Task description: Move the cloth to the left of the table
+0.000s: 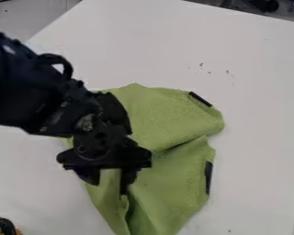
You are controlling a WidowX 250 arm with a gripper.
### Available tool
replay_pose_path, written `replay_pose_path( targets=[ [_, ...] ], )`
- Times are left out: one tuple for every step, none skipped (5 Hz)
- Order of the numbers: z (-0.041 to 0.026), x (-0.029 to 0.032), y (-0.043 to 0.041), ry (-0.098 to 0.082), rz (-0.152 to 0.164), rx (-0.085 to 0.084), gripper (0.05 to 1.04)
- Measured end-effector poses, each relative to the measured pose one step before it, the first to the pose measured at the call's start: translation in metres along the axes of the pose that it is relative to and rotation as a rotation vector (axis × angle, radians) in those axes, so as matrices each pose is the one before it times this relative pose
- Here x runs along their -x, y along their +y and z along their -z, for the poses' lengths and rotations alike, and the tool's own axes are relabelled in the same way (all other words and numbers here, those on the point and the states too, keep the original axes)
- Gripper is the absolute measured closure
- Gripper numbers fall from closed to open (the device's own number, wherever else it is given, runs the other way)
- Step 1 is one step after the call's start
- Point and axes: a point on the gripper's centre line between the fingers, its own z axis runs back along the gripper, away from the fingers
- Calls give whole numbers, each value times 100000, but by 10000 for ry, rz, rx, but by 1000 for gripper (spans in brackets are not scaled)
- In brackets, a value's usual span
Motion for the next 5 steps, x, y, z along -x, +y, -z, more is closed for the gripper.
replay_pose_path(
  targets=[
    [-557,-153,273,-139,32,-19,615],
    [1,-35,98,34,-18,28,873],
    [448,159,-33,174,-12,69,1010],
    [316,145,-165,119,9,58,1031],
    [-287,-124,475,251,9,-65,1031]
  ],
)
